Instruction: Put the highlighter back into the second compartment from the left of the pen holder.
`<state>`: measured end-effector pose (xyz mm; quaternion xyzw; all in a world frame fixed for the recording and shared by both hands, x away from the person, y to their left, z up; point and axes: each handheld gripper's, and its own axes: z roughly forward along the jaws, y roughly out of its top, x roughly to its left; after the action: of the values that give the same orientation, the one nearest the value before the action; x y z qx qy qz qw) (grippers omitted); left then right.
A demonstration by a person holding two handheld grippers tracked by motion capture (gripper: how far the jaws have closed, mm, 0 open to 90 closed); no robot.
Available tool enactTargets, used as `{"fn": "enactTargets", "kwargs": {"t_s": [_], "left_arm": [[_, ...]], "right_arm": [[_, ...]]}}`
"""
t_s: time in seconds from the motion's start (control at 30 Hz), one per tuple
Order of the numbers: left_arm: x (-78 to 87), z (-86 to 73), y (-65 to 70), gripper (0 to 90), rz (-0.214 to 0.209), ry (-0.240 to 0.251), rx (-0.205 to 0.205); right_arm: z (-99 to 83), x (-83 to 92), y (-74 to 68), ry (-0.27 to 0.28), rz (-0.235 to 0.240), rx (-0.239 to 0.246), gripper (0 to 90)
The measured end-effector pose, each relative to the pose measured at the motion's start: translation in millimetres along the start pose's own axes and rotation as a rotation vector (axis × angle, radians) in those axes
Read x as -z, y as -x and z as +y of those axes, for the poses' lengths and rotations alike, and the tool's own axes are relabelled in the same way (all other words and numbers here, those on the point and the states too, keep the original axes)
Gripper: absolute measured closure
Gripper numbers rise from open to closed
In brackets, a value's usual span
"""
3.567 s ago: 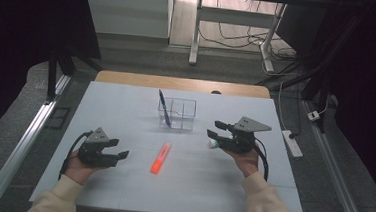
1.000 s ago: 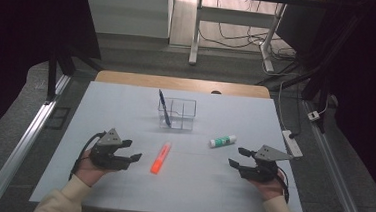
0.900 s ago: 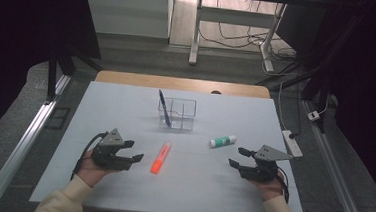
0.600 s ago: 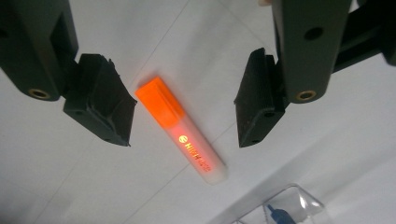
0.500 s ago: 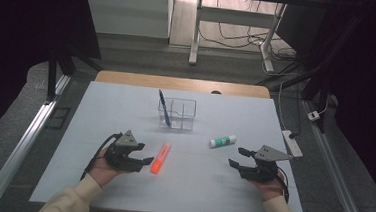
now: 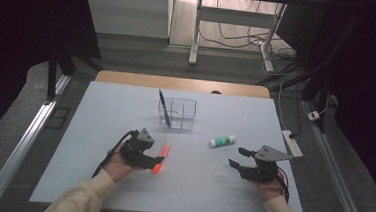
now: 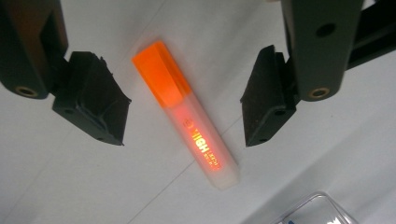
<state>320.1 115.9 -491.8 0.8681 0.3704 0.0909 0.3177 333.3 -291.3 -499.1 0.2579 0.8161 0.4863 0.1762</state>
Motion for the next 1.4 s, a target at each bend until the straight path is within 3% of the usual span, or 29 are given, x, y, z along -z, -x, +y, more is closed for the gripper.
{"fn": "enactTargets", "kwargs": {"t_s": [0.47,0.63,0.8,0.93,1.2,1.3,1.4], "left_arm": [[-32.6,28.0,-10.0,29.4,0.055,-0.12,0.075],[-30.2,25.3,-1.7,29.7,0.051,-0.148,0.052],[-28.0,12.9,9.1,29.7,0.046,-0.174,0.044],[-33.6,7.5,10.1,29.6,0.042,-0.189,0.045],[-39.3,11.7,8.6,31.7,0.05,-0.21,0.052],[-39.4,9.9,12.5,33.7,0.075,-0.236,0.033],[-38.0,8.9,13.1,37.1,0.075,-0.239,0.048]], "right_arm": [[1.0,-1.7,1.4,-0.003,-0.005,0.012,39.4],[0.6,0.1,2.9,-0.003,-0.011,0.004,39.4],[0.5,0.6,3.6,0.002,-0.014,0.0,39.4],[0.7,-0.2,2.8,-0.003,-0.012,0.002,39.4],[0.4,-0.7,3.8,-0.004,-0.014,-0.002,39.4],[0.1,-0.6,3.9,-0.003,-0.016,-0.005,39.4],[0.4,-0.5,3.7,-0.007,-0.019,-0.003,39.4]]}}
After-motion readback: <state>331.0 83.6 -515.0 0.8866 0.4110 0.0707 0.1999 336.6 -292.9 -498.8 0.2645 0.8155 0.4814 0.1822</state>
